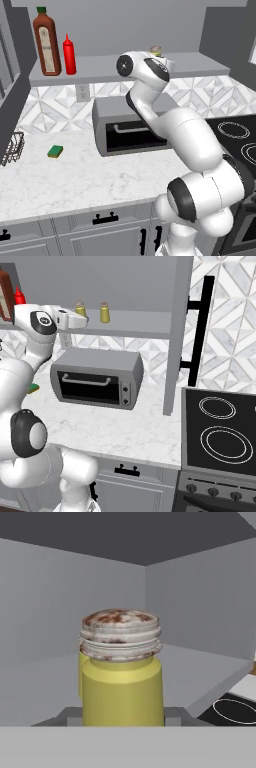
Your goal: Put the shaker and condiment bottle from the counter next to their counterparts in the cabinet.
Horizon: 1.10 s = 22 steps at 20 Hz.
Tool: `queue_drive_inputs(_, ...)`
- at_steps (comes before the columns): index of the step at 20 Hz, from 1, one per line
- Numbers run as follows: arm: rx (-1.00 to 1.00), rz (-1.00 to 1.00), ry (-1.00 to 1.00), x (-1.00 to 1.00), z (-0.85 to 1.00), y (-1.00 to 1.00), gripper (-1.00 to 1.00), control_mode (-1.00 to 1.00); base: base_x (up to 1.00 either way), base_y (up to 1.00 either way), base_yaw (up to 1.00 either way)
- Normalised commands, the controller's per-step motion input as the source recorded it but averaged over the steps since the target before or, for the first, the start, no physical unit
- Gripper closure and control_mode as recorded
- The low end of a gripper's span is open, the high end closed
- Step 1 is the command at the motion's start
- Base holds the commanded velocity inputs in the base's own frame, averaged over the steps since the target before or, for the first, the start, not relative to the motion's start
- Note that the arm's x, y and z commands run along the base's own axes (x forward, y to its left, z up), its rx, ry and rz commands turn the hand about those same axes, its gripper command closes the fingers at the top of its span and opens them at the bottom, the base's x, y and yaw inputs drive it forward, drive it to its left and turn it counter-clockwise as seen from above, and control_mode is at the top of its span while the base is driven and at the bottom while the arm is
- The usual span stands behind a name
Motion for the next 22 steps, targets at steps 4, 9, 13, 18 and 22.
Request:
queue_drive_inputs(4,0.0,0.0,0.0,0.1,-0.08,-0.05,1.0,-1.0,0.0,0.0,0.0)
queue_drive_inputs(9,0.0,0.0,0.0,0.17,-0.08,-0.07,1.0,-1.0,0.0,0.0,0.0)
queue_drive_inputs(13,0.0,0.0,0.0,0.24,-0.06,-0.02,1.0,-1.0,0.0,0.0,0.0)
queue_drive_inputs(18,0.0,0.0,0.0,0.21,-0.04,0.0,1.0,-1.0,0.0,0.0,0.0)
queue_drive_inputs(22,0.0,0.0,0.0,0.22,-0.01,-0.01,1.0,-1.0,0.0,0.0,0.0)
